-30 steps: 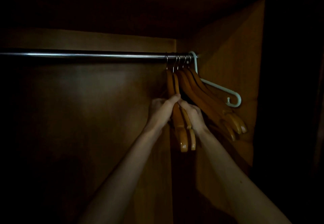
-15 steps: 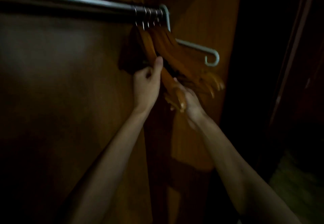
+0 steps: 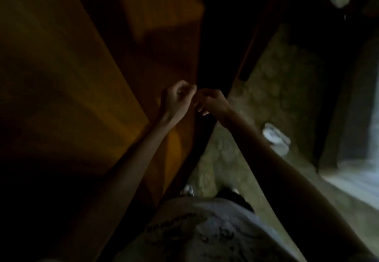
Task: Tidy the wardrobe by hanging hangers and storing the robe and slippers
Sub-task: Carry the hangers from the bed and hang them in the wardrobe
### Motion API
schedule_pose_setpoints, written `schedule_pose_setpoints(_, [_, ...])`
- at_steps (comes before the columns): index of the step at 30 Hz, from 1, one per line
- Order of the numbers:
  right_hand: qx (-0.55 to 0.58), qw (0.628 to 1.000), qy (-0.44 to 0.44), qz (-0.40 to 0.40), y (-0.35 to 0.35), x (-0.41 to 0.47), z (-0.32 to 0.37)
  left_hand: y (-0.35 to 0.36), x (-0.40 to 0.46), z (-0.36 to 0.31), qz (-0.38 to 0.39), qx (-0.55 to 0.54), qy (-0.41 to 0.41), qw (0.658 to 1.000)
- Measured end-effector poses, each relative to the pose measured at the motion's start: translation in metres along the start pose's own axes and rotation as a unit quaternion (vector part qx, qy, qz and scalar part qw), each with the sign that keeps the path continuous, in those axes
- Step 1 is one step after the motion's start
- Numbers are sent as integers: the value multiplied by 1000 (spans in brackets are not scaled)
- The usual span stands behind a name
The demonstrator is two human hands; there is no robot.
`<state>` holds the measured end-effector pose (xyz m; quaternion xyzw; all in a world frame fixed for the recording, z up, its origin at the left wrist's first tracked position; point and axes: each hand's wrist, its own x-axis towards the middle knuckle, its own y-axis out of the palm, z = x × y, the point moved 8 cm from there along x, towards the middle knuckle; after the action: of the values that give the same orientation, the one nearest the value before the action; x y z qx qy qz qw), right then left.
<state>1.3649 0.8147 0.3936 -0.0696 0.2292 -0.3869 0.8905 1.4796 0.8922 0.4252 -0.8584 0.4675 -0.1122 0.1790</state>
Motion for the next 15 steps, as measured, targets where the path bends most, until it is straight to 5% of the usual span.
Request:
schedule_pose_setpoints(6, [16, 978, 202, -44, -10, -60, -193, 140, -66, 108, 261, 73, -122, 955])
schedule_pose_setpoints(11, [54, 936, 336, -87, -13, -153, -326, 229, -148, 168, 463, 167, -184, 851])
schedule_pose_setpoints(15, [110, 895, 412, -130, -11, -241, -403, 277, -211, 190, 541, 250, -175, 784])
